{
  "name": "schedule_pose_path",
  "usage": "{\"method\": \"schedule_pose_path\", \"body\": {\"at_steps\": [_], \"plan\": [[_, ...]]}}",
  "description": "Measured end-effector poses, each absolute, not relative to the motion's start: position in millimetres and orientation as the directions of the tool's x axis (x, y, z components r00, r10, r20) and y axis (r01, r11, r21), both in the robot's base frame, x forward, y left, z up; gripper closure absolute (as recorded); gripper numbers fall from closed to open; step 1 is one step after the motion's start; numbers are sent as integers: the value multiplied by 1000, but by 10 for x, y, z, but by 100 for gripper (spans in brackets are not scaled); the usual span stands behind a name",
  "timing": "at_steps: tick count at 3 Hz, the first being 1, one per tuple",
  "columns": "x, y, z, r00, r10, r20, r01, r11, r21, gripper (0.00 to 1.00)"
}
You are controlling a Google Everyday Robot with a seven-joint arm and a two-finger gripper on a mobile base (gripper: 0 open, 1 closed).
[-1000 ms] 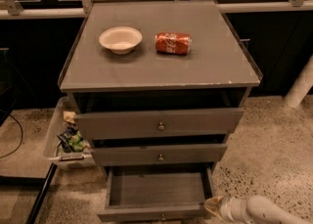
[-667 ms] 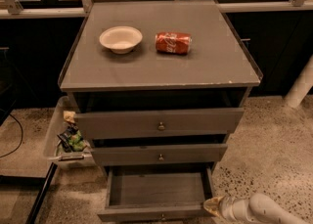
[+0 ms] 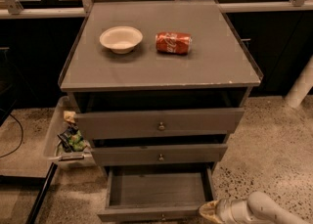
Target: Close bottom drawer
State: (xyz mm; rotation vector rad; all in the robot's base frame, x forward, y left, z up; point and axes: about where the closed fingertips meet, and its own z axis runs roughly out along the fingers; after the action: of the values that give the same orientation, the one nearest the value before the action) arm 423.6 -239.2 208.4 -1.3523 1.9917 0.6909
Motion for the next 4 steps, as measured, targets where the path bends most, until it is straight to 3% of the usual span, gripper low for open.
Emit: {"method": "schedule_pose_path", "body": {"at_steps": [3,4], "plan": [[4065,-2006,1840,-229,-664,-712,-949,314,13,100],[4183,-2081,1752,-223,-667,-711,-944,331,-15,82]]}}
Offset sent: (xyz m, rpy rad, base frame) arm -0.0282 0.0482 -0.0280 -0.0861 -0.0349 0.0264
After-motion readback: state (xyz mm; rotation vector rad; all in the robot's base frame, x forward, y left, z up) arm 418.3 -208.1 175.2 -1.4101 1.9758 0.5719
